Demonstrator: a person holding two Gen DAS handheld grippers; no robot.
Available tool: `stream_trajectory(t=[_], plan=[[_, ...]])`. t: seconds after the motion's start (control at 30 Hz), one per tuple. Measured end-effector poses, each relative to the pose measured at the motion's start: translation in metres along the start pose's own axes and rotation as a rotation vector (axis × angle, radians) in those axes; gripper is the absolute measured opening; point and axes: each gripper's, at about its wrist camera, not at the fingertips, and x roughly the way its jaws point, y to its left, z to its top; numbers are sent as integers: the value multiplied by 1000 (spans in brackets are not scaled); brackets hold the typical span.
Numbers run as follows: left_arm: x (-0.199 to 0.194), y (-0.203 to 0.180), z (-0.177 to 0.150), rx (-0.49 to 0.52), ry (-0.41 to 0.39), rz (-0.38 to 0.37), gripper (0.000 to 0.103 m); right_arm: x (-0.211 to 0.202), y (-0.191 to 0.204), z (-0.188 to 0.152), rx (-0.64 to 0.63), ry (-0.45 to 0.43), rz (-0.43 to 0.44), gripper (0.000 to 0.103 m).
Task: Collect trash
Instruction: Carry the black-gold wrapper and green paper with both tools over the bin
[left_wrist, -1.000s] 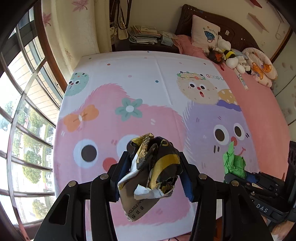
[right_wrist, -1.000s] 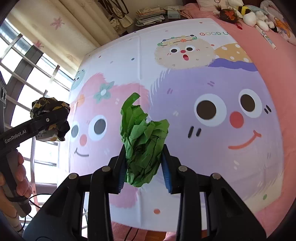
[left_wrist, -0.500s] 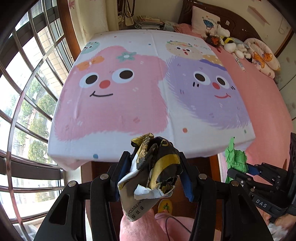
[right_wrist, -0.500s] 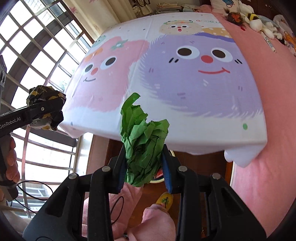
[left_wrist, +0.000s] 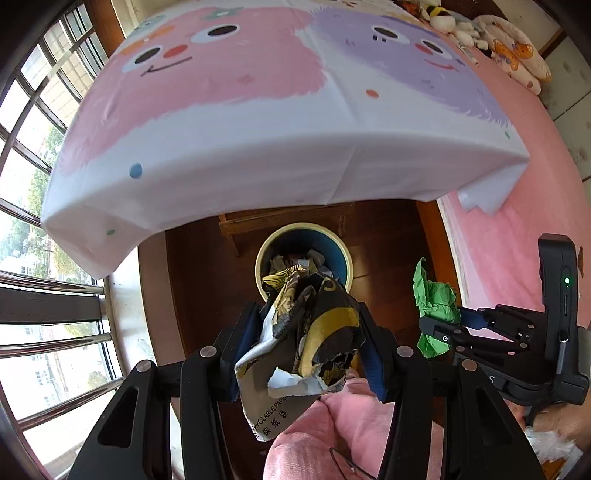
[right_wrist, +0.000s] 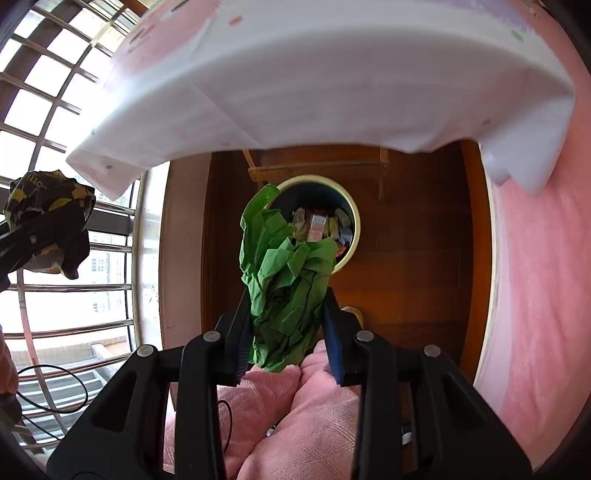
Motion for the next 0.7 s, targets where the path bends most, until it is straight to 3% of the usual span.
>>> stream_trajectory(t=[0.23,0.7], plan=[[68,8,-26,30,53,-41,51,68,-12,-11,134,40,-38,30],[203,28,-10,28,79,-126,51,159,-28,6,194,-5,-40,30]])
